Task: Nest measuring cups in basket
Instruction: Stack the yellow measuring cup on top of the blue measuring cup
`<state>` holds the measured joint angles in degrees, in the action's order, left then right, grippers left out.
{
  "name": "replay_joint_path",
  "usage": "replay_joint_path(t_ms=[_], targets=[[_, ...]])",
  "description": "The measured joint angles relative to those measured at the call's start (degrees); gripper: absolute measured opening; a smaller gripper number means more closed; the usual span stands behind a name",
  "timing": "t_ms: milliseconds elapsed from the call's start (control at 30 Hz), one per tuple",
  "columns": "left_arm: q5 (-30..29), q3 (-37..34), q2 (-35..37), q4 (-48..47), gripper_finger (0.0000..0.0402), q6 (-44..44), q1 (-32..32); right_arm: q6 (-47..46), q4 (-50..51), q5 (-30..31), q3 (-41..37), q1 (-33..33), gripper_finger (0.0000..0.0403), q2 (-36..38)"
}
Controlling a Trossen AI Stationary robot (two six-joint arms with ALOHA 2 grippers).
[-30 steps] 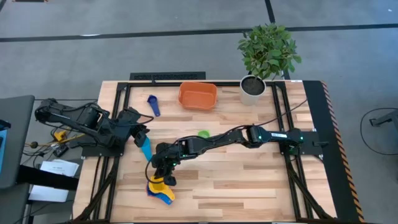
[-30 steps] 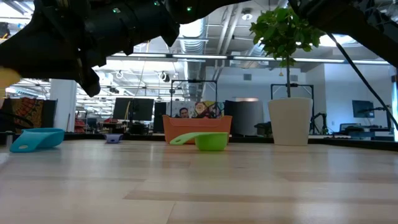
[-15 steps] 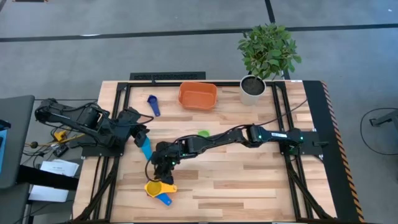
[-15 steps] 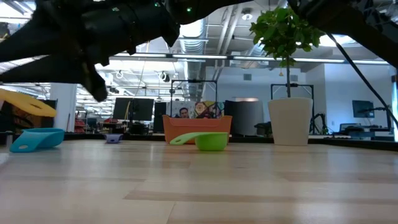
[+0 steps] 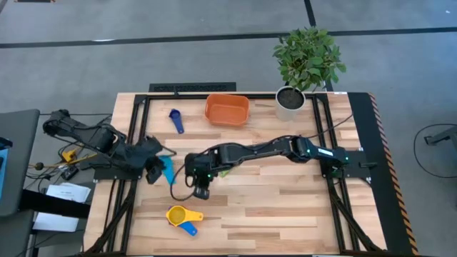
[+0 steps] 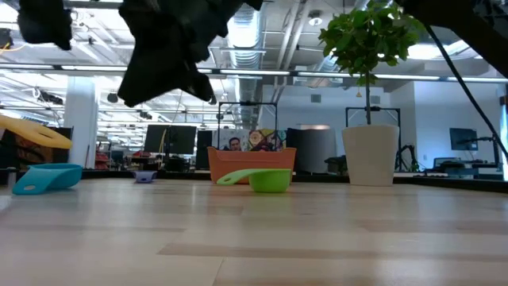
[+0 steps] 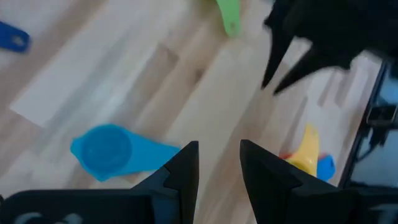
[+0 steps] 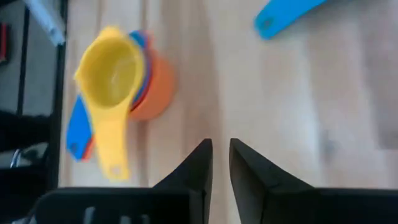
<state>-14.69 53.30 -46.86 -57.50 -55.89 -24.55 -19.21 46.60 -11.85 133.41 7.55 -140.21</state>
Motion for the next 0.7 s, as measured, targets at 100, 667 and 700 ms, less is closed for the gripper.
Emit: replay_joint_path(t_ms=[100, 667, 700], targets=[[-0.01, -2.7, -0.02, 1.98, 0.0105, -2.09, -3.04, -1.43, -0.32, -1.16, 0.03, 1.76, 0.0068, -0.86], [-1.67, -7.08, -0.01, 3.06, 0.0105, -2.27, -5.71, -8.22, -4.91, 0.46, 0.19, 4.92, 0.0023, -4.39], [-1.66, -7.08, -0.01, 3.09, 0.0105, -2.04, -5.69, -9.23, -4.56, 0.68, 0.0, 5.19, 0.0019, -4.9]])
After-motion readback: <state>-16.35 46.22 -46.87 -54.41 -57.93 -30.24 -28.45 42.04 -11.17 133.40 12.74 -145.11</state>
